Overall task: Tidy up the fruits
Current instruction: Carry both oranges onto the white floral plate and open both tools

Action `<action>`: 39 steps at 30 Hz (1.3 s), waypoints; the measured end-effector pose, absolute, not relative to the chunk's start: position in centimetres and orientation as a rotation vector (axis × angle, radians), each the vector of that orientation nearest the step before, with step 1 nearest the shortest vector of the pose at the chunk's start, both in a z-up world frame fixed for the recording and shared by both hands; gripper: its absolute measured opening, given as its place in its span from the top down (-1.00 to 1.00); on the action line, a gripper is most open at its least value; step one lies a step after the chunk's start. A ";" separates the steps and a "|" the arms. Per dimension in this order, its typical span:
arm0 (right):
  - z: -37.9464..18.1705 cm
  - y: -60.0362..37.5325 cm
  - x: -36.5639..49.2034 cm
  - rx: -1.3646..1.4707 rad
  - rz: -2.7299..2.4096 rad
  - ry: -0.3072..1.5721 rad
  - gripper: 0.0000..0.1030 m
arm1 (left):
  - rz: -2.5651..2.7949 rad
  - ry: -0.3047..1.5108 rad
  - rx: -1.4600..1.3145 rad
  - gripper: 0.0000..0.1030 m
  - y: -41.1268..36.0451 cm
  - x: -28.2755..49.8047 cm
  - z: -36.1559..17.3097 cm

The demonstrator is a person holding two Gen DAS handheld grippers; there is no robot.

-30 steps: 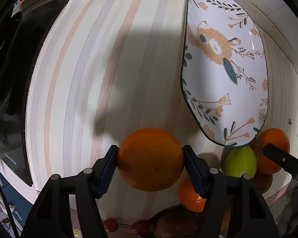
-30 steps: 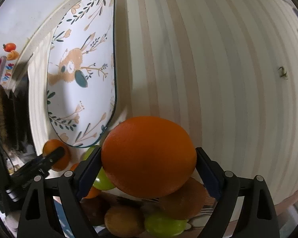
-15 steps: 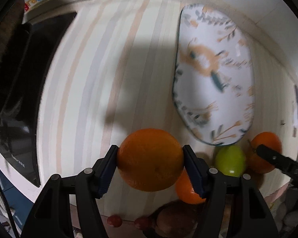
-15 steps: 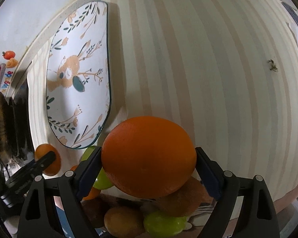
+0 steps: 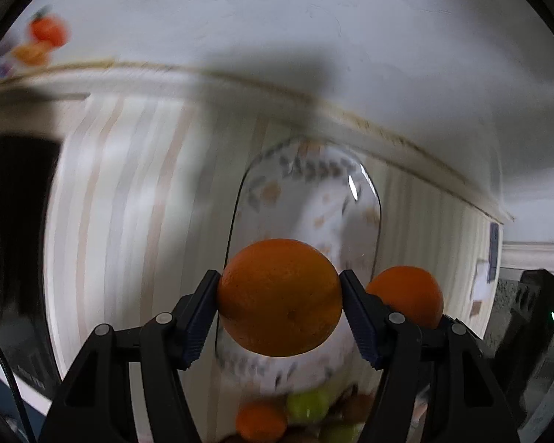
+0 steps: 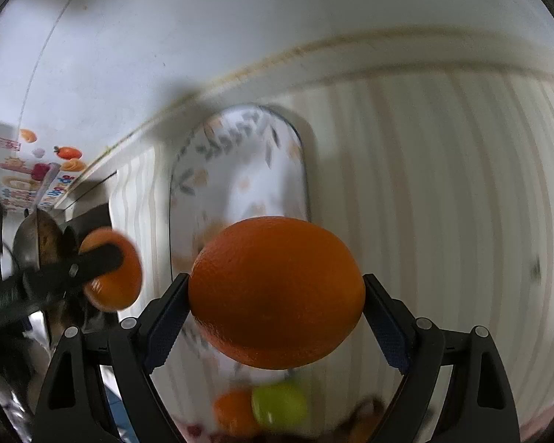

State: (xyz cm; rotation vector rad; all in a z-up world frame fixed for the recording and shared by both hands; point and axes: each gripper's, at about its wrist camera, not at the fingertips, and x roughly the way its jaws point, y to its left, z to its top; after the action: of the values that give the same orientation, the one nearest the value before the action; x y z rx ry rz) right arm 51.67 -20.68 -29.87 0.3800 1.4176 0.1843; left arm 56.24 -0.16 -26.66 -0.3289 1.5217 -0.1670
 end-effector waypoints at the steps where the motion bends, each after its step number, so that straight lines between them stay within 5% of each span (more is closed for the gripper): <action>1: -30.2 -20.2 53.0 0.363 0.190 1.421 -0.77 | -0.163 1.537 -0.327 -0.22 -0.3 57.7 -27.4; 25: -33.0 -16.3 60.9 0.113 0.259 1.482 -0.80 | -0.109 1.672 -0.314 -0.23 -0.9 63.2 -32.8; 30: -31.9 -17.1 60.7 0.133 0.235 1.457 -0.90 | -0.119 1.628 -0.320 -0.70 -0.2 63.1 -31.6; 39: -29.5 -17.6 60.0 0.143 0.134 1.418 -0.91 | -0.078 1.532 -0.218 -0.71 0.2 61.5 -26.9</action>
State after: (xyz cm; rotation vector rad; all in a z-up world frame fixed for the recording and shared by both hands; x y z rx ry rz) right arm 60.01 -17.65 -29.46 0.1428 1.4176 0.1345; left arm 61.55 0.21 -26.94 -0.2177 1.5323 -0.0783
